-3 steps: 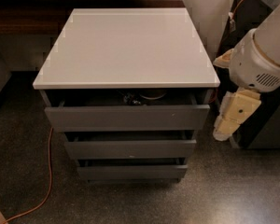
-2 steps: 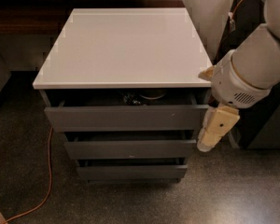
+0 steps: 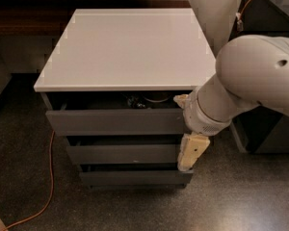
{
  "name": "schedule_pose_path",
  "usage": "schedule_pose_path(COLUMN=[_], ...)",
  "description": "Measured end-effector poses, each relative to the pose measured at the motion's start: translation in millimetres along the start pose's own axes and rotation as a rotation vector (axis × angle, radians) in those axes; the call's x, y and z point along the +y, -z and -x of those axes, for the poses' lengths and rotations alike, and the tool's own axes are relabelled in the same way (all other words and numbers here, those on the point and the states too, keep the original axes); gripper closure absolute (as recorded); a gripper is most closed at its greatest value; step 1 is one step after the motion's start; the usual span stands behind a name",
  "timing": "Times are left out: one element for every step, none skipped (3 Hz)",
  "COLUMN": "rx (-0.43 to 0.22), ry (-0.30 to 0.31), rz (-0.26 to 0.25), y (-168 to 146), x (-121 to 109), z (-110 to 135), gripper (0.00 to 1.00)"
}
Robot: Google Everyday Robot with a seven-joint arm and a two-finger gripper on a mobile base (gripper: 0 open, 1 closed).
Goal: Pick water bottle from top drawer and place on counter
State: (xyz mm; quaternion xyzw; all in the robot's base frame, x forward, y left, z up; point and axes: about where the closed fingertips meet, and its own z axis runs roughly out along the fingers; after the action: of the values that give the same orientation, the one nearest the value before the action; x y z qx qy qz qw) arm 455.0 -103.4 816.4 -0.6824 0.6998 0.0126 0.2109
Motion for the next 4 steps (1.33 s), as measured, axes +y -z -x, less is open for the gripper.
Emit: schedule_pose_path(rx=[0.014, 0.015, 0.024, 0.048], ry=[0.095, 0.098, 0.096, 0.108], rz=[0.002, 0.000, 0.013, 0.032], y=[-24.3, -24.3, -33.1, -58.5], x=[-1.6, -2.1, -1.6, 1.0], z=[5.7, 5.5, 2.1, -5.7], gripper=[0.00, 0.00, 0.00, 0.00])
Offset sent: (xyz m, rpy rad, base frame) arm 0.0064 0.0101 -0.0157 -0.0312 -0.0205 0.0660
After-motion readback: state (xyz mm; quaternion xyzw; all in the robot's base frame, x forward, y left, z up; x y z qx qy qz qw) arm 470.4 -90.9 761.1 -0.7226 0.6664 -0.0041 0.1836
